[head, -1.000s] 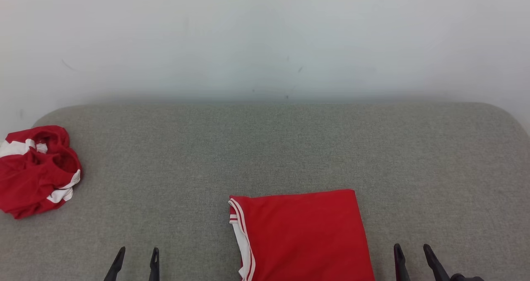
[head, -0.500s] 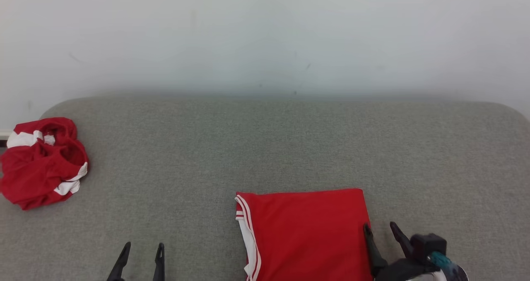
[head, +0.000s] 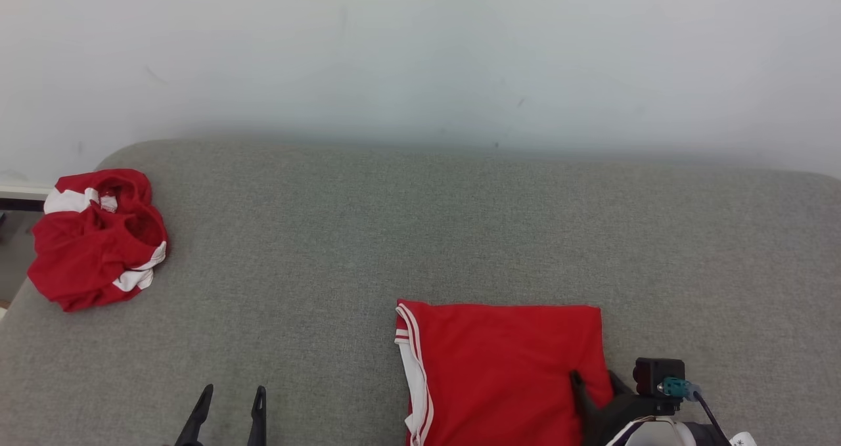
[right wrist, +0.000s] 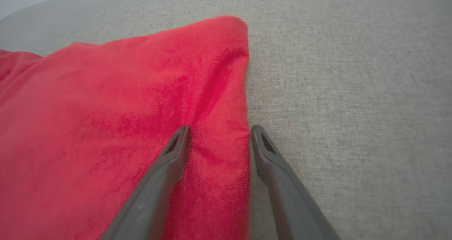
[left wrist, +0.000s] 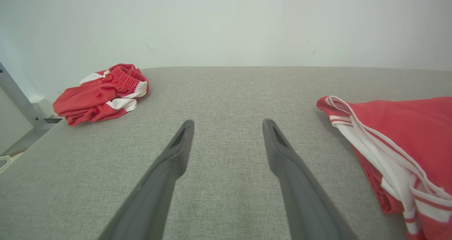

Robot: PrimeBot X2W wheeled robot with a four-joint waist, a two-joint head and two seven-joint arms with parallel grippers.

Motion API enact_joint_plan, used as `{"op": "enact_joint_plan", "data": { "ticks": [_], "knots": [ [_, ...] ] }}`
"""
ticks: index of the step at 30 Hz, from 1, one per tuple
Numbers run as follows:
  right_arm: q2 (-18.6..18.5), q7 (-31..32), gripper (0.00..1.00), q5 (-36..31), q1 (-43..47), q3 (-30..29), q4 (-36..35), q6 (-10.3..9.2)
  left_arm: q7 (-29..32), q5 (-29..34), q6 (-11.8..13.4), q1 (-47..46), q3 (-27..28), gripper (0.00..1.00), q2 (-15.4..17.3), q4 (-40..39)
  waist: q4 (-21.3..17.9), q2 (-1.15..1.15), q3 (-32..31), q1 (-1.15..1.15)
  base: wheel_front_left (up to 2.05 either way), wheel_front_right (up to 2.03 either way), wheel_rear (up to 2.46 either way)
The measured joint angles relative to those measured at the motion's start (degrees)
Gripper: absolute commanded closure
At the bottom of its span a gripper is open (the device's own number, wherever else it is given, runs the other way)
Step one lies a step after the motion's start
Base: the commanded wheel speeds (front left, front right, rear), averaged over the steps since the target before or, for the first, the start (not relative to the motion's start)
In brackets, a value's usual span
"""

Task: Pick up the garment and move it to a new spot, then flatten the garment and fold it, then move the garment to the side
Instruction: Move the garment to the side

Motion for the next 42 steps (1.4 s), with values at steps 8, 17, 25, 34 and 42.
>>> {"op": "enact_joint_plan", "data": {
  "ticks": [8, 17, 25, 34, 42],
  "knots": [
    [-0.15, -1.6, 1.0, 3.58, -1.97, 4.89, 0.43, 0.01, 0.0, -0.54, 0.0, 0.02, 1.13, 0.0, -0.25, -0.41, -1.55, 0.0, 0.07, 0.0, 0.0, 0.0, 0.0],
    [-9.26, -2.35, 1.0, 2.0, -10.11, 8.91, -2.2, 0.01, 0.0, -1.29, 0.0, -0.89, 1.38, 0.0, -0.42, -2.09, -5.02, 0.0, 1.83, 0.0, 0.0, 0.0, 0.0],
    [-17.24, -2.32, 1.0, 1.47, -21.76, 12.83, -2.88, 0.01, 0.0, -0.96, -0.01, -4.83, 1.16, 0.0, 1.94, -3.89, -7.65, 0.01, 7.68, 0.01, 0.0, 0.0, 0.0],
    [-24.93, -1.56, 1.0, 1.68, -30.59, 15.11, -0.14, 0.01, 0.0, -0.94, -0.01, -8.33, 1.2, 0.0, 4.58, -5.78, -9.49, 0.01, 15.28, 0.02, 0.0, 0.0, 0.0],
    [-29.39, -0.62, 1.0, 2.63, -35.97, 15.49, 2.48, 0.01, 0.0, -0.86, -0.01, -9.21, 2.14, 0.0, 5.76, -7.28, -10.35, 0.01, 19.26, 0.01, 0.0, 0.0, 0.0]
  ]
}}
